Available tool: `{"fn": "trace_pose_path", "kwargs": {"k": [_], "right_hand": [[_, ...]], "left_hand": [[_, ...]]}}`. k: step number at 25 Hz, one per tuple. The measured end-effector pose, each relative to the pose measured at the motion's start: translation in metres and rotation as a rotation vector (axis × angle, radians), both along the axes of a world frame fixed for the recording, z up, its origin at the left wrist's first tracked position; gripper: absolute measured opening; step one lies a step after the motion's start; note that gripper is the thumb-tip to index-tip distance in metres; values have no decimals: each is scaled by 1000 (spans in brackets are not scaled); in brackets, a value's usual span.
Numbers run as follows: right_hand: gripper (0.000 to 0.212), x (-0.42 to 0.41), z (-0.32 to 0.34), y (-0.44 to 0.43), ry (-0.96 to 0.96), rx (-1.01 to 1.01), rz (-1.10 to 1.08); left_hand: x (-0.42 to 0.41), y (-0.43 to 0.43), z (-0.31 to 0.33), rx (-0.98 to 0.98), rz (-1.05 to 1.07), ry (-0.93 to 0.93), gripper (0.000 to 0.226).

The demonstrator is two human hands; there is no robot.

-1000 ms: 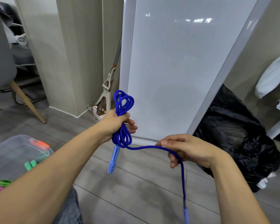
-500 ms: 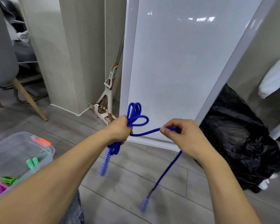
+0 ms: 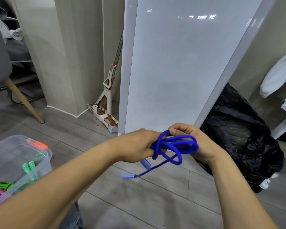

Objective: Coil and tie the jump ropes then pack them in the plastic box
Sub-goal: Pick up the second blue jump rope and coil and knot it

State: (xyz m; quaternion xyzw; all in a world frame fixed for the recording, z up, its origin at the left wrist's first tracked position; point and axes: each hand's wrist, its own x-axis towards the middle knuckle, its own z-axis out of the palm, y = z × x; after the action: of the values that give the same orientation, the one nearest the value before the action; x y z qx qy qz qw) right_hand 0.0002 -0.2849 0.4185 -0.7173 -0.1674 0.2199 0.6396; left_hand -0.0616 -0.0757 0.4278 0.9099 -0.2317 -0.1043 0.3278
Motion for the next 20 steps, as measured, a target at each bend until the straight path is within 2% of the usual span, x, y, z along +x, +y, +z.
{"fn": "trace_pose_path", "kwargs": {"k": [2, 4, 6, 8, 9, 10, 13, 16, 18, 20], "right_hand": [[15, 2, -11, -1, 155, 58, 50], [19, 5, -21, 3, 218, 86, 57], [22, 8, -27, 11, 244, 116, 39], [24, 7, -28, 22, 197, 74, 4], [25, 5, -26, 28, 157, 39, -7], [25, 1, -23, 35, 118, 4, -8], [19, -17, -12, 57, -11, -167, -46], [50, -23, -18, 70, -60, -266, -271], [52, -20, -24, 71, -34, -237, -332], [50, -19, -22, 71, -5, -228, -332]], "left_hand": [[-1, 0, 1, -168, 30, 28, 20], [4, 2, -6, -369, 100, 167, 16], [13, 2, -16, -620, 227, 300, 12], [23, 1, -25, -806, 418, 313, 10], [27, 1, -28, -782, 513, 251, 9], [29, 2, -31, -659, 584, 137, 9], [26, 5, -35, -179, 569, -170, 14], [26, 4, -42, 123, 422, -255, 18], [27, 8, -41, 156, 302, -203, 21], [25, 12, -34, 27, 258, -82, 19]]}}
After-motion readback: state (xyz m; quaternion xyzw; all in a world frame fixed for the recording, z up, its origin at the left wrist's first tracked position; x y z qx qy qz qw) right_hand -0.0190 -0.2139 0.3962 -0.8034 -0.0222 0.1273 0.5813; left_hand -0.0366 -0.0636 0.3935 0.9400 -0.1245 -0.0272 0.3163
